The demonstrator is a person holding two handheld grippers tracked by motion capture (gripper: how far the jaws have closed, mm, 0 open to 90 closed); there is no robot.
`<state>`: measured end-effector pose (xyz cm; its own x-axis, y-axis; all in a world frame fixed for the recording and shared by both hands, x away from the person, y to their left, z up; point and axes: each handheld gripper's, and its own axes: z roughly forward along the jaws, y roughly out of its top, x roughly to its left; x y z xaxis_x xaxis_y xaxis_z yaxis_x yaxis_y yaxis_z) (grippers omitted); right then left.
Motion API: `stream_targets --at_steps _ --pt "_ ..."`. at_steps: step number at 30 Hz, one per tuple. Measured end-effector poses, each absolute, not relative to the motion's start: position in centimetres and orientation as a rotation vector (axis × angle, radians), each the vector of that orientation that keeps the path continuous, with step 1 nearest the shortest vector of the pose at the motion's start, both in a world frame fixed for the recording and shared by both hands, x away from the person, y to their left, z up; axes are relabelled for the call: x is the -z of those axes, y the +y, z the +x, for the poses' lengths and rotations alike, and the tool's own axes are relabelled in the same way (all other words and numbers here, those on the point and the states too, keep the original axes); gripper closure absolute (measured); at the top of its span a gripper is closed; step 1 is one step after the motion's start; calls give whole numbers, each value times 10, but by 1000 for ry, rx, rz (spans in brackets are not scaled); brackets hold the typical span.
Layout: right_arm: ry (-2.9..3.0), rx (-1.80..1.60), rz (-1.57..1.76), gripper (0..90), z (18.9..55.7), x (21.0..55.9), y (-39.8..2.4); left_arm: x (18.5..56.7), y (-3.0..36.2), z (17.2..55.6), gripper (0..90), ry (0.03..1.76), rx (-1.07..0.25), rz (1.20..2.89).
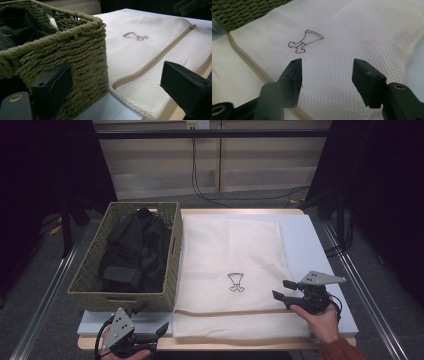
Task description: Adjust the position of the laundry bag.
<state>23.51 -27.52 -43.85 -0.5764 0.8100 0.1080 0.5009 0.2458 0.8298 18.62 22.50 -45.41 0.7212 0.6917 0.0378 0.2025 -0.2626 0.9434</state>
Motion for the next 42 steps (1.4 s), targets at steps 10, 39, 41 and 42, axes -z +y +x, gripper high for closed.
stream_targets --at_steps 10,39,41,42 --pt "2153 -1230 1259 355 274 427 -276 454 226 186 103 710 -552 1805" --pt "2232 -929 1361 674 306 475 -287 453 225 189 111 702 -539 1827" --pt "2230 -927 1363 716 306 477 -286 453 225 189 111 703 -535 1829" --pt "2229 -926 1363 744 306 477 -287 453 224 189 112 701 -535 1831"
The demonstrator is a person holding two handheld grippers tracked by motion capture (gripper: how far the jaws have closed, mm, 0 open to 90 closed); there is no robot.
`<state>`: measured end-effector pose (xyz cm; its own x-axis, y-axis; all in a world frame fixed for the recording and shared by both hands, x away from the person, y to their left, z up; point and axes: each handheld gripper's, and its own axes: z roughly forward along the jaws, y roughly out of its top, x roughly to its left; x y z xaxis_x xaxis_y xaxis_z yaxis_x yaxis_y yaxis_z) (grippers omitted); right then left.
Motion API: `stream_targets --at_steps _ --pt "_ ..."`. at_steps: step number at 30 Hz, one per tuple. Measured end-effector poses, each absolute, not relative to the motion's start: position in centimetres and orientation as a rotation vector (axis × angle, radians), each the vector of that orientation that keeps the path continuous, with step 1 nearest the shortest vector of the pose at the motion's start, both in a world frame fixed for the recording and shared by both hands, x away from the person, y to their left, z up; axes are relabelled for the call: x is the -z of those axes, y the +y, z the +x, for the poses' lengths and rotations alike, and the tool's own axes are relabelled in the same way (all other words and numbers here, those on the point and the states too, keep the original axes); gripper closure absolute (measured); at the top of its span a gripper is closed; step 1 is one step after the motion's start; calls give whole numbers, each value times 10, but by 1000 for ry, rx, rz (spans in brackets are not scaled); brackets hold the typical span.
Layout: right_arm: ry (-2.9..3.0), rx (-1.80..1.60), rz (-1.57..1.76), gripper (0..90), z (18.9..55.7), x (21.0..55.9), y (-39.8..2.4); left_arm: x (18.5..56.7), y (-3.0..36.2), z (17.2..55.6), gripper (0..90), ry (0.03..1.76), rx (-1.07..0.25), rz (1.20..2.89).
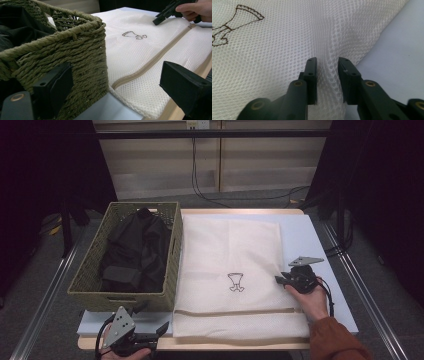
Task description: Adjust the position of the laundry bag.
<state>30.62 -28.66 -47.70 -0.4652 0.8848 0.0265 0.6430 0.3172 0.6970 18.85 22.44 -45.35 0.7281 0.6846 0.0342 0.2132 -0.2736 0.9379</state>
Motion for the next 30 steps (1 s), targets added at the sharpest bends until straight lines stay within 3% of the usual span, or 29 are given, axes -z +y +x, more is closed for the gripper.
stream_targets --at_steps 7,30 --pt "2209 -985 1376 836 308 478 -289 454 224 189 112 698 -537 1831" --pt "2122 -1029 1447 853 325 482 -293 454 224 190 112 693 -536 1835"
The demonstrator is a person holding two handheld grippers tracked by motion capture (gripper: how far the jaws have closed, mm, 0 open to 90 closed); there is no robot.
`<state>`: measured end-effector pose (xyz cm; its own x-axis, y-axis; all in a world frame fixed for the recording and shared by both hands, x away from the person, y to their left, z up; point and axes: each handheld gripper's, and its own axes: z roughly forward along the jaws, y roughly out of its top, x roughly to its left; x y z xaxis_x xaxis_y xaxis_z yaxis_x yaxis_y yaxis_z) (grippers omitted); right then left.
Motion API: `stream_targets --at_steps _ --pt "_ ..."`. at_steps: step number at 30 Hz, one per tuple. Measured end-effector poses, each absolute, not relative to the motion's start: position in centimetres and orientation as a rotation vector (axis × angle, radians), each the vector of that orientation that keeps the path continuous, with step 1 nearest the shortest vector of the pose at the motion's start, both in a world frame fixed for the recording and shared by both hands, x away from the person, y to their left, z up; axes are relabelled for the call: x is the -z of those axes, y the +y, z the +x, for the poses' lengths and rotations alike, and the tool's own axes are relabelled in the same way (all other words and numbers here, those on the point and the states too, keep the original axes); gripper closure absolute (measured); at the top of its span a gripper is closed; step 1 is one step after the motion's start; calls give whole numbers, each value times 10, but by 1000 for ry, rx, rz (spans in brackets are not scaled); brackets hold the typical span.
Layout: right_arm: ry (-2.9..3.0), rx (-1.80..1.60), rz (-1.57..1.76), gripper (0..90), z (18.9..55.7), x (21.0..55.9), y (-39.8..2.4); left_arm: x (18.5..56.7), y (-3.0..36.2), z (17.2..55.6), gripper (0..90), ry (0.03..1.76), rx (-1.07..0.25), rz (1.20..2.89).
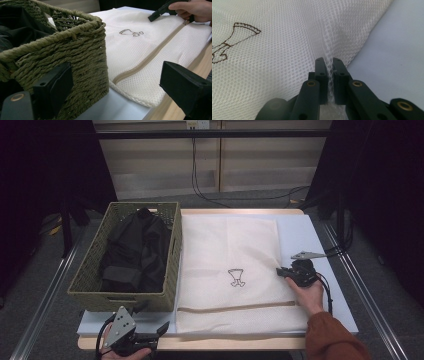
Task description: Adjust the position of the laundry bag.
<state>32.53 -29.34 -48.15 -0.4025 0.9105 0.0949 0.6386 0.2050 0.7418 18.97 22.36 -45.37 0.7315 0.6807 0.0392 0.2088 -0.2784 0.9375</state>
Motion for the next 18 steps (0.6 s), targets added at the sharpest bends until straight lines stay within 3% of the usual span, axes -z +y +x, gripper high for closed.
stream_targets --at_steps 18 --pt "2038 -998 1500 857 340 483 -291 454 224 190 111 695 -539 1837"
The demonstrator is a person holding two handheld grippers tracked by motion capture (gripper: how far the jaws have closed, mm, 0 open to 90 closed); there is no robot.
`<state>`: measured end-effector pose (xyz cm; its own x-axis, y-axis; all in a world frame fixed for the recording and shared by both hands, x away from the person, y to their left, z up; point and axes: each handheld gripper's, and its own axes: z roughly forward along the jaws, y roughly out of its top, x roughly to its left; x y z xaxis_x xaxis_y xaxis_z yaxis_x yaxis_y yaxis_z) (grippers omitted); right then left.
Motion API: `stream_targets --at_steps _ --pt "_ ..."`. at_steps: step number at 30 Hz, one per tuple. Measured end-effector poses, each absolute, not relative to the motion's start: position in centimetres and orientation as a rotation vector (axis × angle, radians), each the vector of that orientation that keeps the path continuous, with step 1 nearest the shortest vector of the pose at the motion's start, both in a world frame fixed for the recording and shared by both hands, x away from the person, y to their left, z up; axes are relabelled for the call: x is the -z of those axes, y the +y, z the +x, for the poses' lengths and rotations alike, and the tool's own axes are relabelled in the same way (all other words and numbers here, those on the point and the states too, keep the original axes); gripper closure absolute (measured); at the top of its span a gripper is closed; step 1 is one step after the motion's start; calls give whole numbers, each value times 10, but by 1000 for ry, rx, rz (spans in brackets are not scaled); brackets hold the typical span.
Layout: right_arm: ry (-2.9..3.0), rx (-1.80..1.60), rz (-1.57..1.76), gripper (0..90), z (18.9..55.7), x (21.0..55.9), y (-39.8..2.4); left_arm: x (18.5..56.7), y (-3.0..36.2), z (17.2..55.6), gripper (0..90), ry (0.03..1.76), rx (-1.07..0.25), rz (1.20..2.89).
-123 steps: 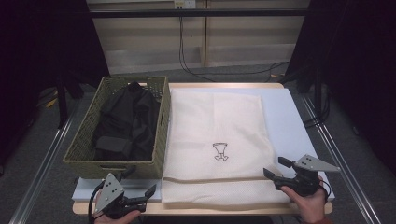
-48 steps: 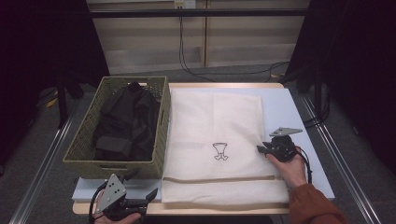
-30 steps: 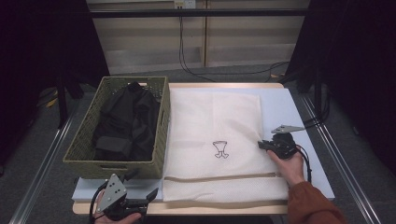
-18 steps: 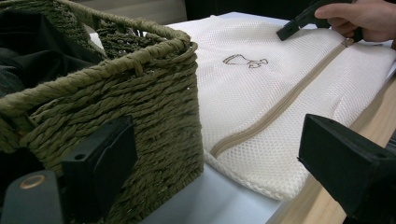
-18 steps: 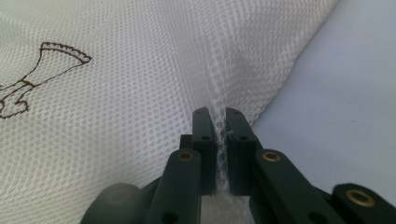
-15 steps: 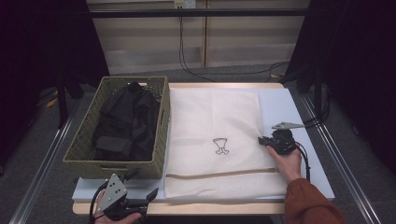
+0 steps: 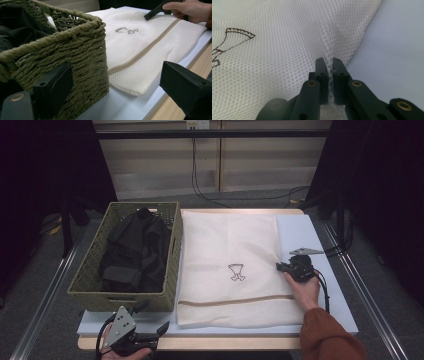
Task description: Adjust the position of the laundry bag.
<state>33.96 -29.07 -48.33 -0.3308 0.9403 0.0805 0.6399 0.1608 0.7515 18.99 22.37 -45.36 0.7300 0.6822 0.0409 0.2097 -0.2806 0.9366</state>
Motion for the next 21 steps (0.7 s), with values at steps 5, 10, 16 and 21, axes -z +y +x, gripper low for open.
stream_targets --at_steps 5,10,16,21 --pt "2023 -989 1498 857 344 484 -290 454 224 190 111 696 -537 1837" --pt "2017 -976 1498 857 346 484 -288 454 223 190 111 694 -536 1835" --pt "2017 -957 1492 843 352 484 -287 454 223 190 111 700 -537 1834" --pt "2047 -990 1486 706 351 484 -290 454 224 190 111 699 -536 1834"
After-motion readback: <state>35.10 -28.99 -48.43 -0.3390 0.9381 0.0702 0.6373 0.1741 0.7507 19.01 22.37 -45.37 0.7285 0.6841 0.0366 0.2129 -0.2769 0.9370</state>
